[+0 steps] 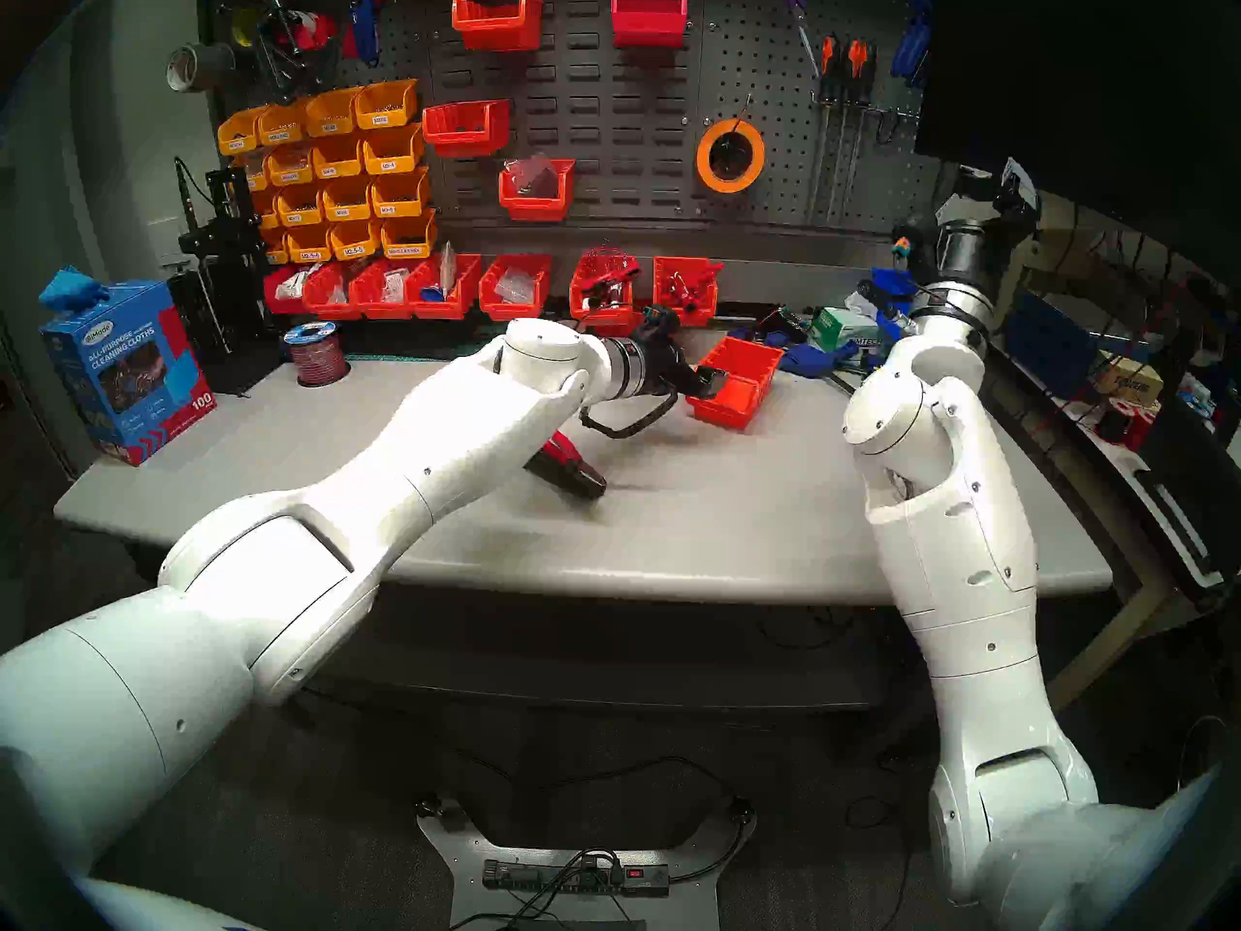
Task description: Take out tools from the storage box
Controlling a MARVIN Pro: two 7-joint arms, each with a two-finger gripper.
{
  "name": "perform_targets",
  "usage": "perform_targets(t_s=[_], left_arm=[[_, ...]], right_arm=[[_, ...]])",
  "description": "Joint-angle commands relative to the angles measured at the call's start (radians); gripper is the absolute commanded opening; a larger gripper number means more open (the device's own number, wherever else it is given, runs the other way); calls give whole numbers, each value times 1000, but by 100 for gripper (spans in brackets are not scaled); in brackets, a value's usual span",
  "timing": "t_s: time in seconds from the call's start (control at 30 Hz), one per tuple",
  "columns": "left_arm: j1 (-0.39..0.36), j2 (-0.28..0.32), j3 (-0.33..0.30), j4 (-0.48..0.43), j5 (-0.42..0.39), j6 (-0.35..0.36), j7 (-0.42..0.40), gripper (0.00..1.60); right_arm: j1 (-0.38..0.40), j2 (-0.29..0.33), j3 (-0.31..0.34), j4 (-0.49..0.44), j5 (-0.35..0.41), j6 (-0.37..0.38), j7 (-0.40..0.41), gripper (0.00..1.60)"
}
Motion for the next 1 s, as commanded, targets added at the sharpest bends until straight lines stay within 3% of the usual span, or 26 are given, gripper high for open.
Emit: perform_targets(t_s=[0.0,0.23,0.33,0.43,0.63,0.67,0.7,0.73,0.97], left_arm=[[-43,-17,-11,-14,-12,57,-1,160],[-47,-25,-11,5,-6,67,5,160],[-45,-26,-10,5,-5,71,8,149],[-40,-25,-9,2,-4,75,10,126],[-29,-22,-14,-7,-10,87,21,61],[-28,-23,-15,-7,-11,87,23,38],[-27,-24,-19,-6,-15,89,26,26],[-27,-24,-20,-6,-17,89,26,0],[-10,-17,-49,-29,-43,98,40,0]], right_arm=[[13,2,1,-9,-6,2,-6,160],[13,2,1,-9,-7,2,-6,160],[13,2,1,-9,-7,2,-6,160],[13,2,1,-9,-7,2,-6,160],[13,2,1,-9,-7,2,-6,160],[13,2,1,-9,-7,2,-6,160],[13,2,1,-9,-7,2,-6,160],[13,2,1,-9,-7,2,-6,160],[13,2,1,-9,-7,2,-6,160]])
